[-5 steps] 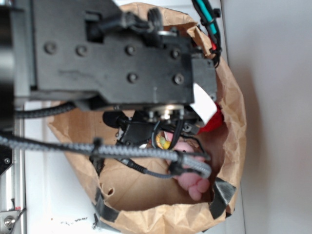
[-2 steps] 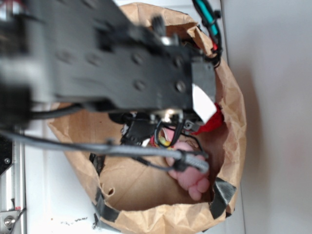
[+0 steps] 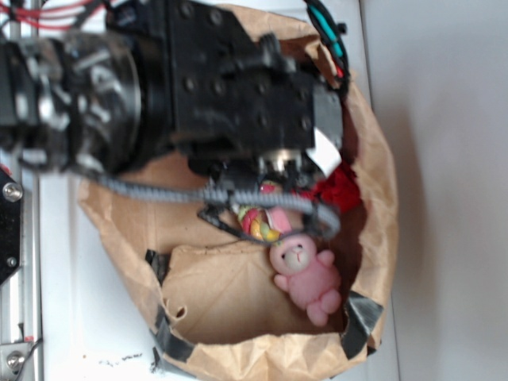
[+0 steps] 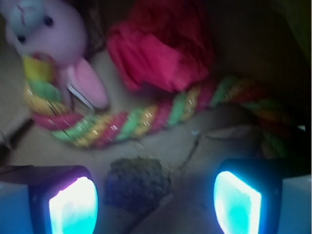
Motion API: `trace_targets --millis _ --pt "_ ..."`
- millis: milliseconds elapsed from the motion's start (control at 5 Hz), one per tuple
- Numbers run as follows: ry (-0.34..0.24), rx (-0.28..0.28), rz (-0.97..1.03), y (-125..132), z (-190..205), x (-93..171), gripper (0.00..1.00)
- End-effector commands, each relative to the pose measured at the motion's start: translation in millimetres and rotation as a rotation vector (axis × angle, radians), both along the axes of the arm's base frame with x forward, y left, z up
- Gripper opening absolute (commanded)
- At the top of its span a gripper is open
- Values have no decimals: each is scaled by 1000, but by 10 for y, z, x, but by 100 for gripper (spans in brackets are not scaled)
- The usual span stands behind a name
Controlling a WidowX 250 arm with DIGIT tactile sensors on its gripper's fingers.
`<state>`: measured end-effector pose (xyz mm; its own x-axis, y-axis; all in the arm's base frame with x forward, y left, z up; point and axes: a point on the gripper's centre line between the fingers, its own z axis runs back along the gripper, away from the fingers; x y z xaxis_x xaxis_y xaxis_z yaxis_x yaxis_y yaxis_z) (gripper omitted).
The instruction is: Grab the rock.
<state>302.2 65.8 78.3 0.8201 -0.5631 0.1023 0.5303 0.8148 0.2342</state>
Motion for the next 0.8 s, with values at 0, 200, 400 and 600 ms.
trace_targets --millis 0,200,400,600 --pt "-33 8 -16 122 146 -62 100" --pt "-35 14 -24 98 98 -74 100" --pt "-28 13 -41 25 85 -121 100" --pt "-26 18 -65 -67 40 -177 100"
